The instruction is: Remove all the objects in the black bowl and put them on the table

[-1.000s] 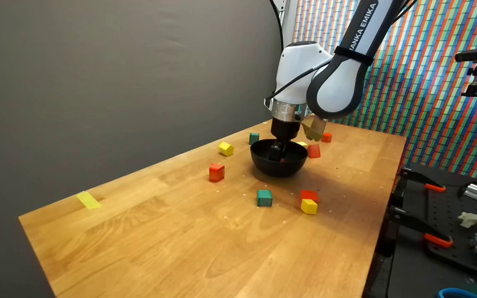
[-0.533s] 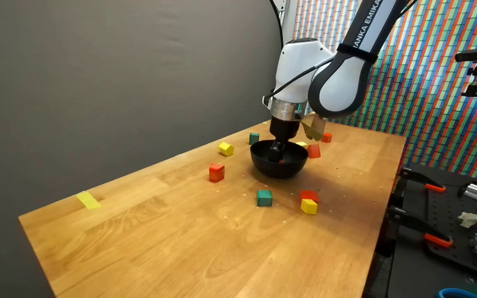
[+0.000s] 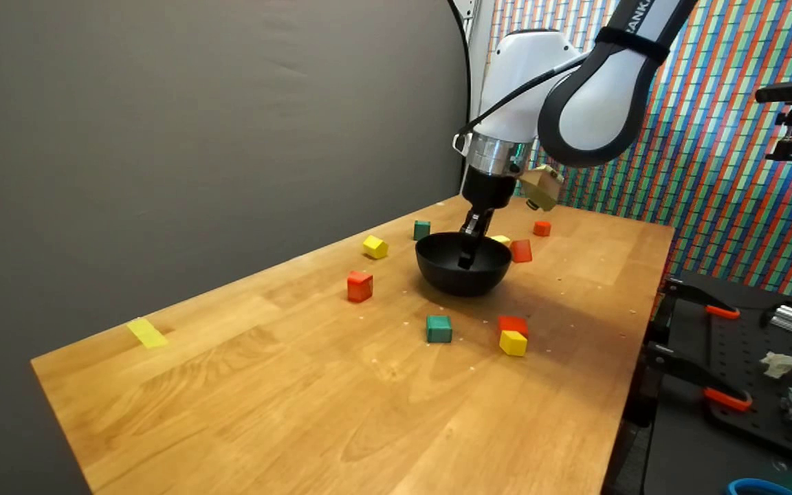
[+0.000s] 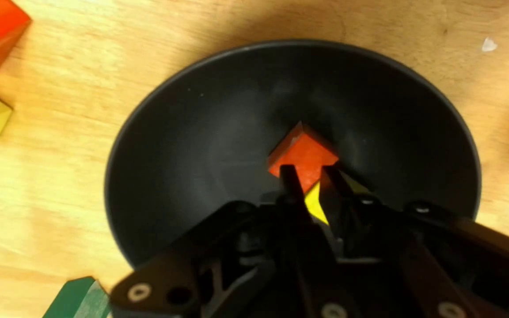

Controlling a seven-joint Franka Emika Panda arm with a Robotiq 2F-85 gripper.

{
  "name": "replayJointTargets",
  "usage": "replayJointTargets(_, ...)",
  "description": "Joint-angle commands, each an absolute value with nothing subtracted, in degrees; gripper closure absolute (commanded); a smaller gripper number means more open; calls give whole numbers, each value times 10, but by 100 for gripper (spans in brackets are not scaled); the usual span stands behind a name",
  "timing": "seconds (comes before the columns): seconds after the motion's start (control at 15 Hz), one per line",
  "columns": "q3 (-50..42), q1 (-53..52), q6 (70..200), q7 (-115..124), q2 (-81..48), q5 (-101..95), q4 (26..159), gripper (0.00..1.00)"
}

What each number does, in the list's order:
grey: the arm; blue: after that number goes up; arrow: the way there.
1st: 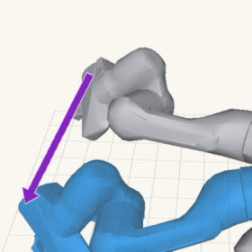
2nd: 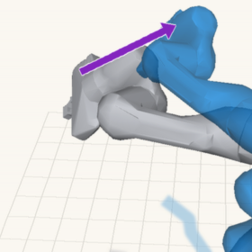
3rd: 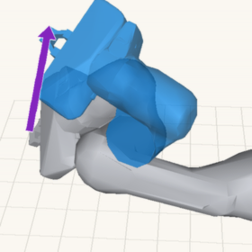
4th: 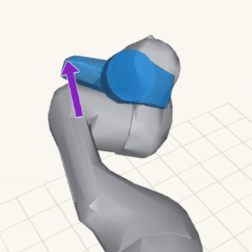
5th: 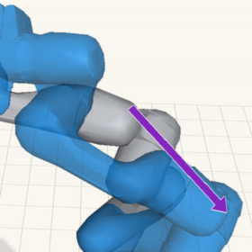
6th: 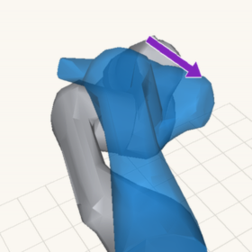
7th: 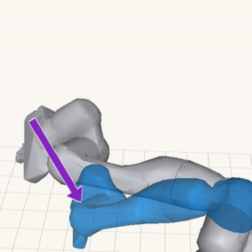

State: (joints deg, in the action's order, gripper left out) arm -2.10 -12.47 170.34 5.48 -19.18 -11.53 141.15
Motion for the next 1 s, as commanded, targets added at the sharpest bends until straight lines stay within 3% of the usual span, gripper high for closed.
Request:
replayJointTargets(0.0,2,-94,1722,38,-127,-87,1460,97)
replayJointTargets(0.07,15,-83,1724,35,-123,-70,1462,68)
replayJointTargets(0.2,33,-69,1730,32,-121,-42,1466,70)
replayJointTargets(0.53,110,-10,1739,-16,-163,58,1447,32)
replayJointTargets(0.8,72,-27,1730,-5,-187,24,1437,2)
replayJointTargets(0.93,68,-25,1727,-8,-200,20,1429,0)
